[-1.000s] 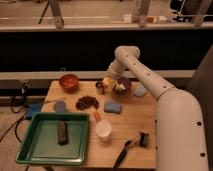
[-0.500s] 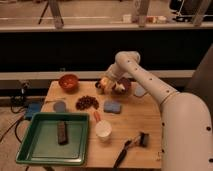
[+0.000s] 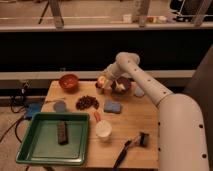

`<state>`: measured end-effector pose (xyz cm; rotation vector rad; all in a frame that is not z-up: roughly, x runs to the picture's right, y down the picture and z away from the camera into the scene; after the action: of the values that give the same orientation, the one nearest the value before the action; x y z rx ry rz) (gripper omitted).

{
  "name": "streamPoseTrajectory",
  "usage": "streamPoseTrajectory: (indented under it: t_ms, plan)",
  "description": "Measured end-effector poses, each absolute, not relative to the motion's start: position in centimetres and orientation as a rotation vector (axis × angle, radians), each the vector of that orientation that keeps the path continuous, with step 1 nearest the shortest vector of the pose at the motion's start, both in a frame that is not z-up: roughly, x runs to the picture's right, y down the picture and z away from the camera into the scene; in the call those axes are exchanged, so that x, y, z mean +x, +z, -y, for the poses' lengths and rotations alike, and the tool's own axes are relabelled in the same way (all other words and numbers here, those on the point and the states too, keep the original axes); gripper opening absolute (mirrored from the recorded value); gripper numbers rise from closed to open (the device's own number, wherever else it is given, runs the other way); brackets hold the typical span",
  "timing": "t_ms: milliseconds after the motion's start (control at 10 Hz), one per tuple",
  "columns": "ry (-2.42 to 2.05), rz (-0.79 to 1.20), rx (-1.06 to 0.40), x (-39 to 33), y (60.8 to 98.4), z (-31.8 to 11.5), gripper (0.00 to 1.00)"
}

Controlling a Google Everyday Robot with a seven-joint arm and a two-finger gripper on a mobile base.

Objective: Place apple in metal cup

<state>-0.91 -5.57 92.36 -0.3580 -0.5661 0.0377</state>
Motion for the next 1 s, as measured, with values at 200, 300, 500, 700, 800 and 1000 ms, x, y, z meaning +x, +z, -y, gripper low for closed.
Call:
streamPoseTrajectory:
  t_ms: [200, 300, 500, 700, 800, 1000]
  plan:
    - [0.04, 0.59, -0.358, -1.7, 92.8, 6.0, 0.04]
    - [0.04, 0.599, -0.359, -2.0, 93.0, 6.2, 0.13]
    - [0.039, 0.609, -0.364, -2.4, 93.3, 6.4, 0.33]
    - [0.03, 0.604, -0.365, -2.7, 93.6, 6.4, 0.55]
    - [0.025, 0.6, -0.365, -2.8, 93.7, 6.4, 0.63]
    - [0.015, 0.594, -0.368, -3.1, 93.9, 6.3, 0.79]
